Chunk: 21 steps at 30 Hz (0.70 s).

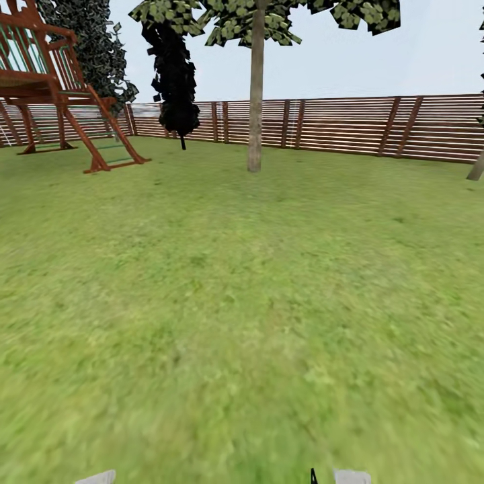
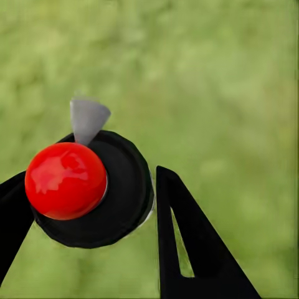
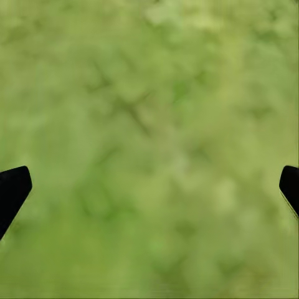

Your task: In the garden, pick up the pesticide atomizer on the floor and spray pesticide onto both trees until each tree trunk is fully covered.

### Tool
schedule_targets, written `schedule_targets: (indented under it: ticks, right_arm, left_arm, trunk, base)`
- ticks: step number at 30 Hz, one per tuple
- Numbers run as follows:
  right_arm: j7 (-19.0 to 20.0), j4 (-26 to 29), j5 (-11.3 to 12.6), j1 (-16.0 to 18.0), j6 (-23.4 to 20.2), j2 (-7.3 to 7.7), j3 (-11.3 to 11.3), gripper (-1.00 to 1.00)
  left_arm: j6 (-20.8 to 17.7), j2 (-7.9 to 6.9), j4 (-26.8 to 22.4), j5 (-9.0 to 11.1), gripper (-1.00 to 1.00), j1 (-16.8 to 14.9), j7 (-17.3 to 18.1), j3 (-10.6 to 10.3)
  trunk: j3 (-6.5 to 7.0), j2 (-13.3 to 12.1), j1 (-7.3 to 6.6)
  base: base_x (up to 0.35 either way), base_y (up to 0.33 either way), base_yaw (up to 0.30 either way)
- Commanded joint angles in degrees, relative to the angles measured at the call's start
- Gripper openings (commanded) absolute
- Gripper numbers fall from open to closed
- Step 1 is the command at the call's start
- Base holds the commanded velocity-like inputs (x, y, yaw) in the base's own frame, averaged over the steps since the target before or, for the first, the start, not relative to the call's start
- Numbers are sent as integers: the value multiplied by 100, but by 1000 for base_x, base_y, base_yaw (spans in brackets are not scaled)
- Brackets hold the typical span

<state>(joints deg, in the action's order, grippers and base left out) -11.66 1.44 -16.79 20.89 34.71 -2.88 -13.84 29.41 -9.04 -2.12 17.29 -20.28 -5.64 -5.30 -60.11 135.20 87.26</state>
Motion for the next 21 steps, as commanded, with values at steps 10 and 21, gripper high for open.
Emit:
schedule_targets:
  ticks: [10, 21]
  right_arm:
    - [-38, -4, -61, 3, 10, -2, -31, 100]
    - [-29, -4, -61, 3, 4, -2, -31, 100]
  left_arm:
    - [13, -1, 1, 20, -100, 0, -34, -50]
    - [13, -1, 1, 17, -100, -2, -34, -50]
  trunk:
    - [-5, 2, 2]
    - [-5, 2, 2]
  base:
    - [340, 0, 0]
    - [340, 0, 0]
